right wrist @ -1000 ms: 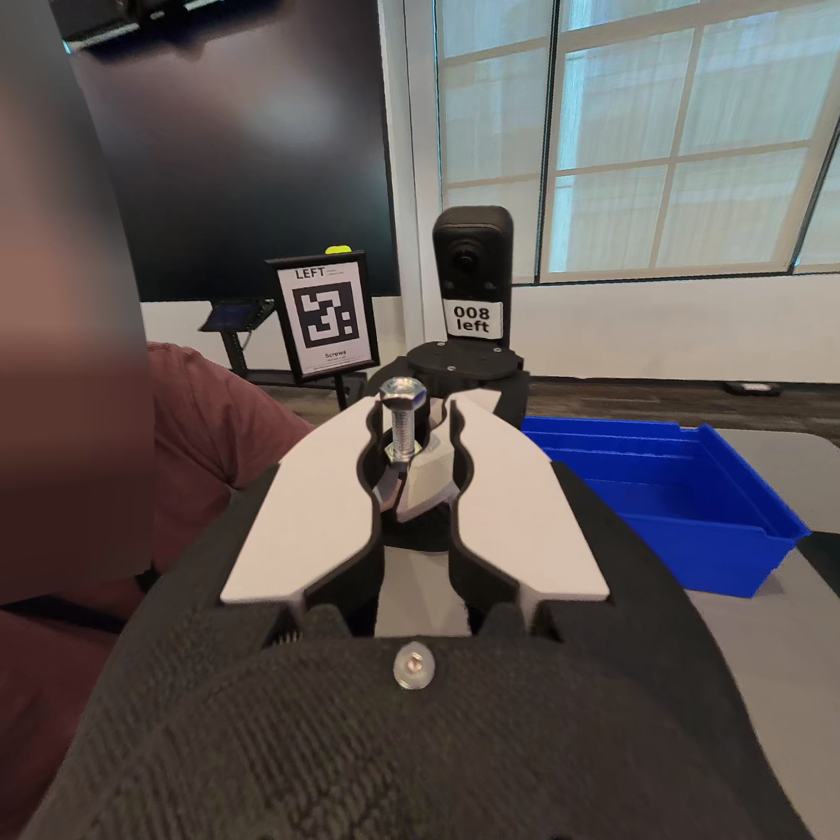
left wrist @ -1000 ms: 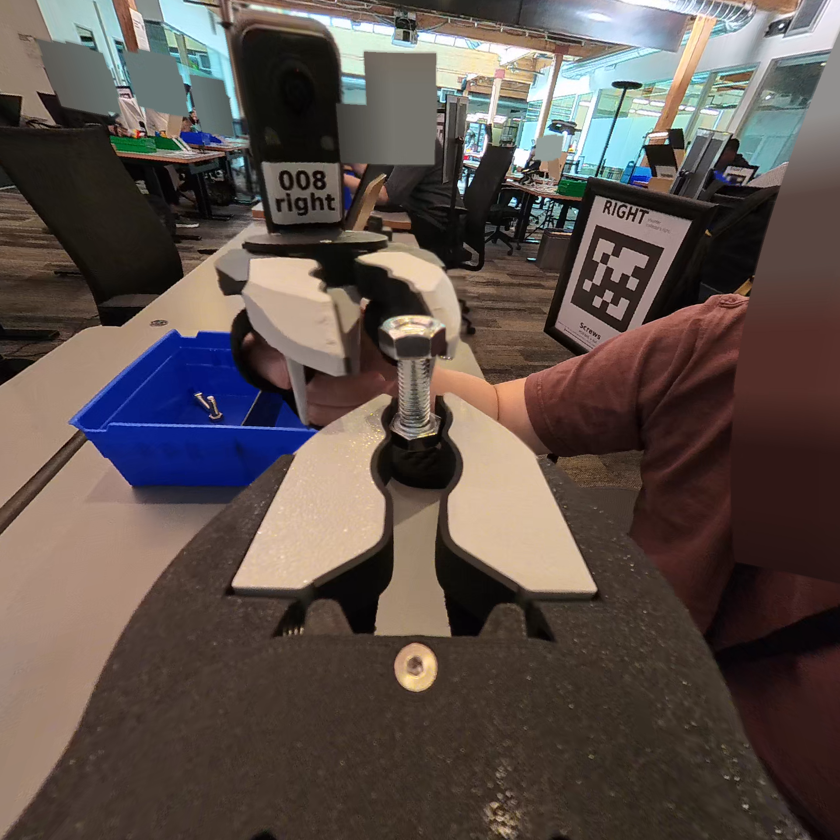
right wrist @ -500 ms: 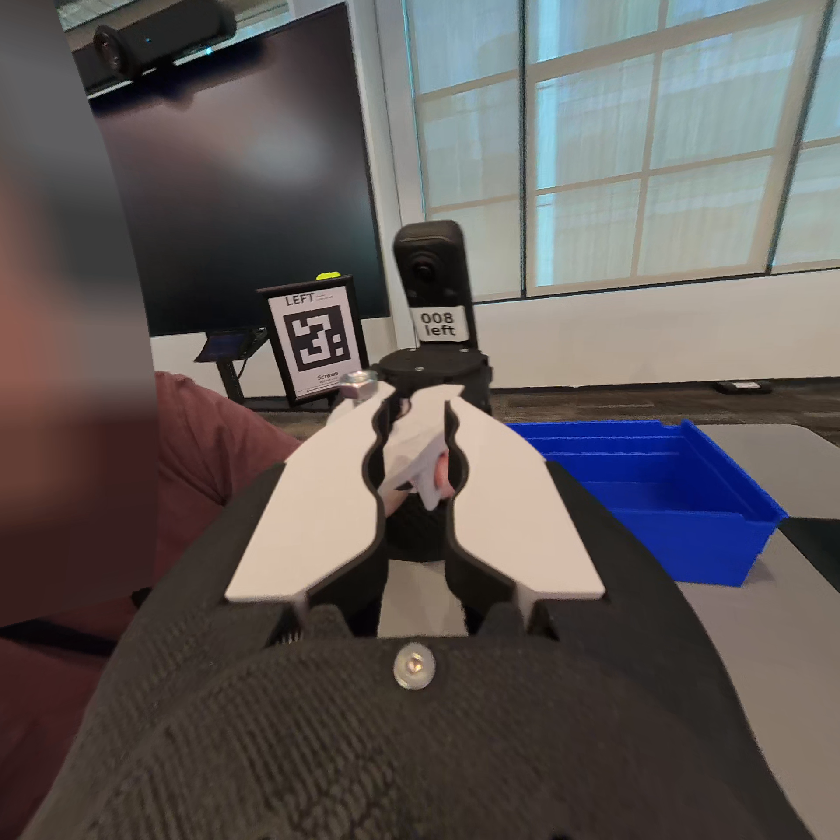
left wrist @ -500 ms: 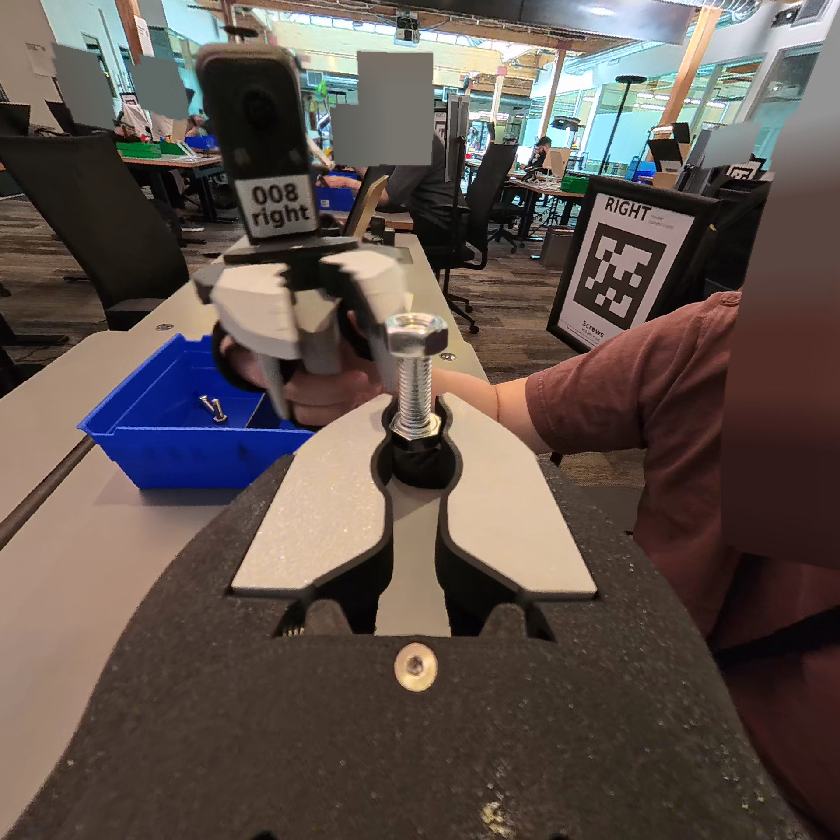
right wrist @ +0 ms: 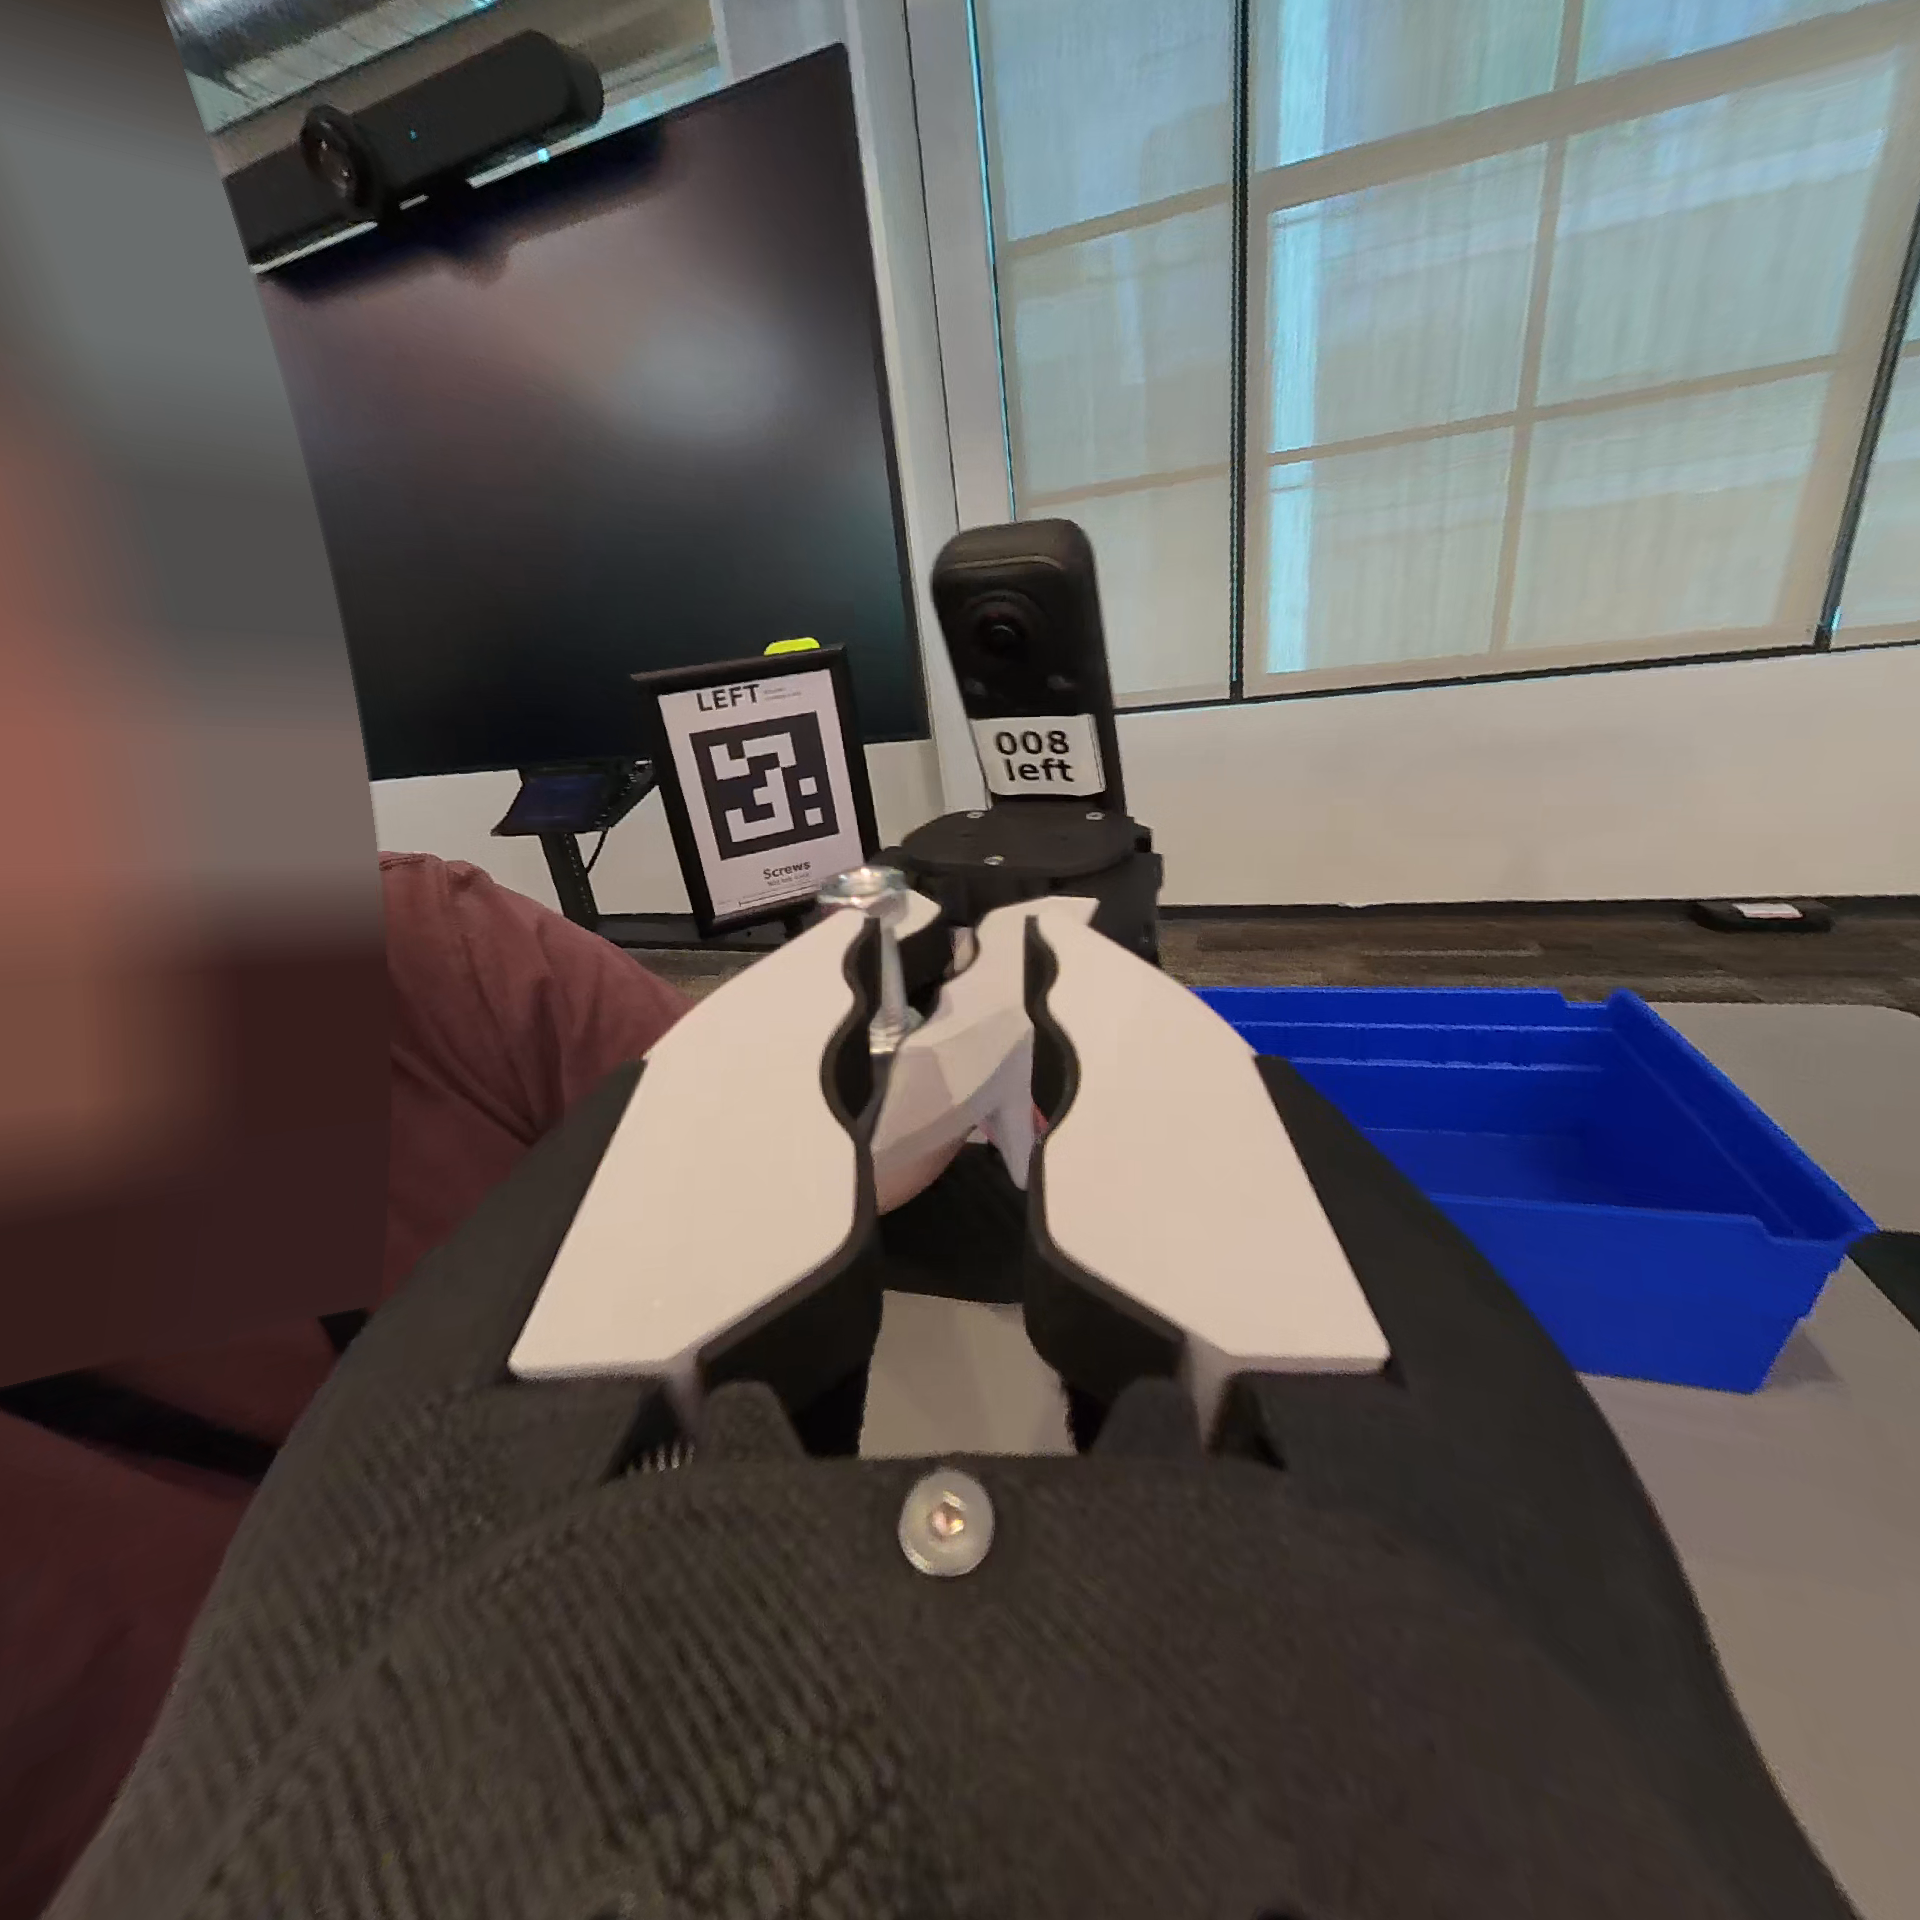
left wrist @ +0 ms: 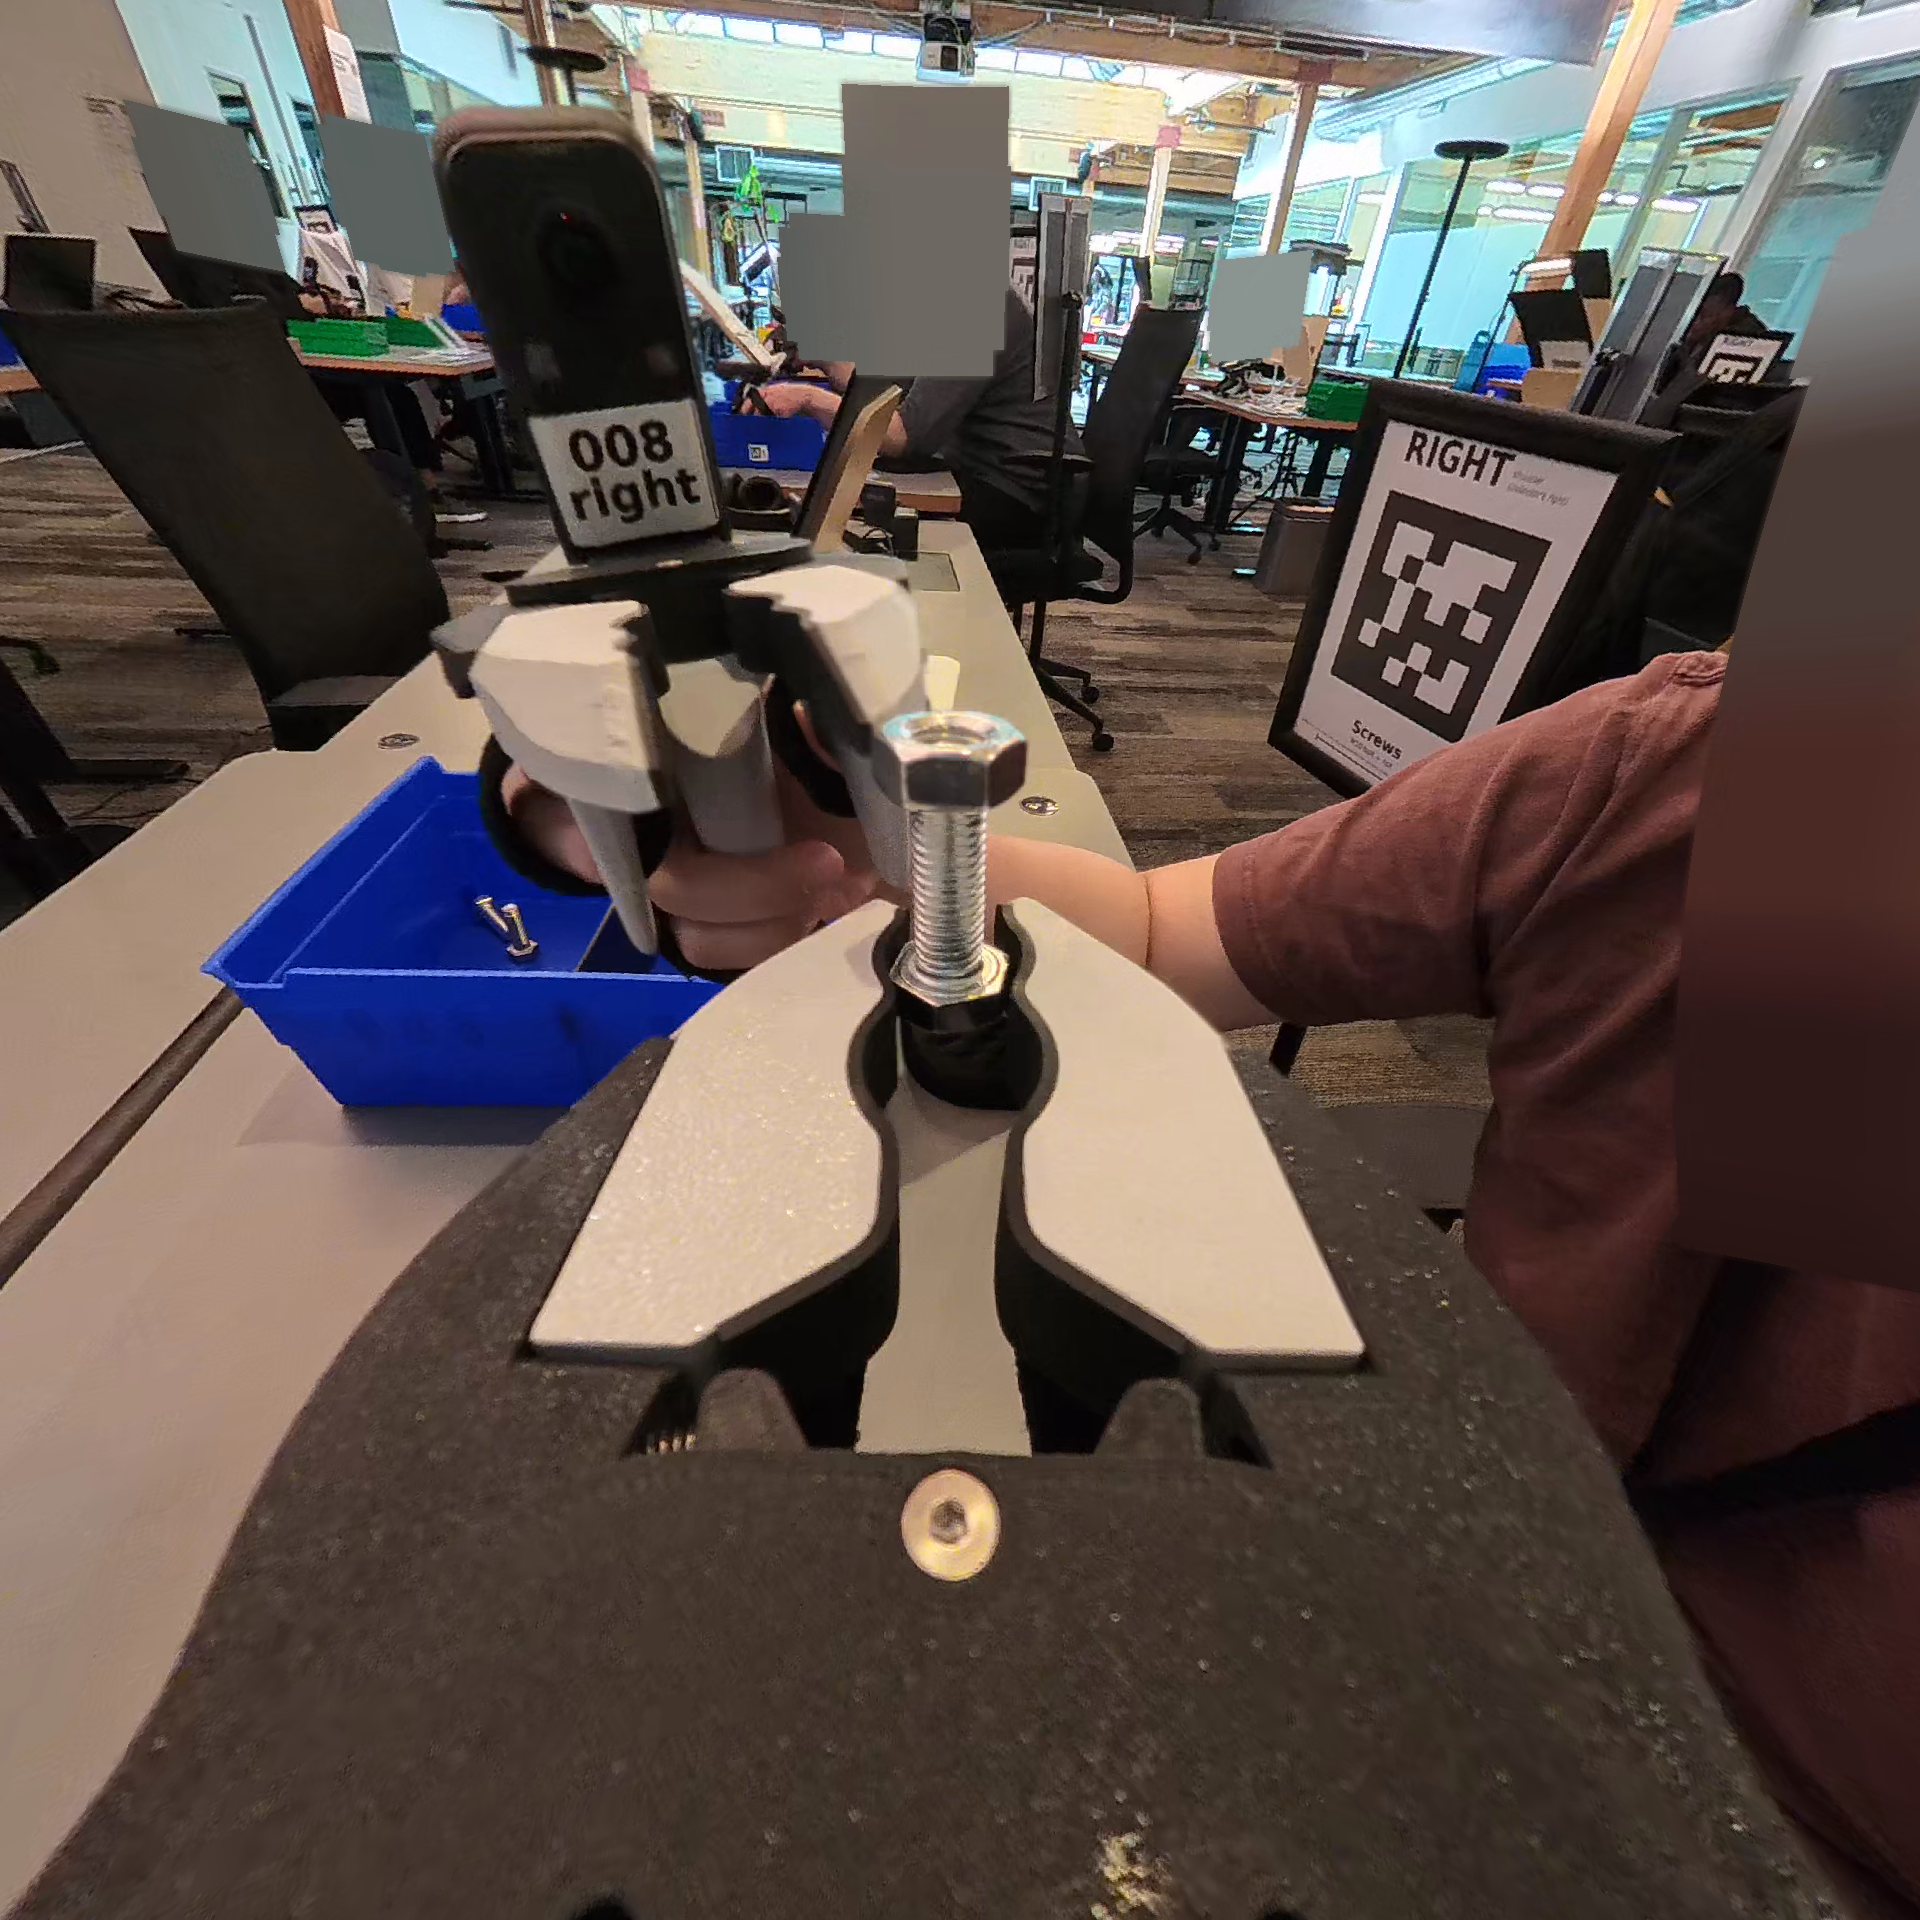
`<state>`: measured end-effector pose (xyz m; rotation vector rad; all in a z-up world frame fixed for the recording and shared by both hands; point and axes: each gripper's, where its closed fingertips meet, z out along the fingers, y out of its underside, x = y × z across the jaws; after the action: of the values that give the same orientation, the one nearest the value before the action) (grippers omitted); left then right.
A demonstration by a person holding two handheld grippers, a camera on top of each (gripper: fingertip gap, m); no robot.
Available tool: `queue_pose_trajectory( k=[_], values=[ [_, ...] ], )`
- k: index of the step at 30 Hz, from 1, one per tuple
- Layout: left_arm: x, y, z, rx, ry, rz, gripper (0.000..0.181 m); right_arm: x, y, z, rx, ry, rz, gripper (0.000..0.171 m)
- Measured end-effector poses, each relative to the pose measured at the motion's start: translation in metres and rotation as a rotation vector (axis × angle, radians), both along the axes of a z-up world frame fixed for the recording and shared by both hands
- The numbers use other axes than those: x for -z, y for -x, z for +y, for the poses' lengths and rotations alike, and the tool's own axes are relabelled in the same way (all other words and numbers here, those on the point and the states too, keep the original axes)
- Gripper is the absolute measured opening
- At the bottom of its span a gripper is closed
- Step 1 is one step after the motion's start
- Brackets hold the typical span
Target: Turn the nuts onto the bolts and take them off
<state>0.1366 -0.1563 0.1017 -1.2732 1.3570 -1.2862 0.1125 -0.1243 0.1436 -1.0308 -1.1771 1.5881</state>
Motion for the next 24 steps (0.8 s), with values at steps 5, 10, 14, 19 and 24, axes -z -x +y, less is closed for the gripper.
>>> queue_pose_trajectory(
  k=[5,10,14,19,24],
  values=[
    [0.003,-0.001,0.002,0.003,0.013,0.005,0.015,-0.003,0.007,-0.021,-0.020,-0.075,-0.011,0.030],
    [0.004,-0.003,0.003,-0.014,-0.007,0.014,0.015,0.004,0.004,-0.008,-0.032,-0.009,-0.032,0.027],
    [0.003,-0.002,0.002,-0.010,-0.005,0.007,0.015,0.001,0.000,-0.005,-0.029,-0.005,-0.010,0.027],
    [0.005,-0.003,0.003,0.004,0.010,0.010,0.015,-0.001,0.006,-0.020,-0.033,-0.060,-0.019,0.030],
    [0.002,-0.002,0.001,0.002,0.004,0.000,0.015,0.000,-0.001,0.000,-0.004,0.008,0.000,0.025]
  ],
)
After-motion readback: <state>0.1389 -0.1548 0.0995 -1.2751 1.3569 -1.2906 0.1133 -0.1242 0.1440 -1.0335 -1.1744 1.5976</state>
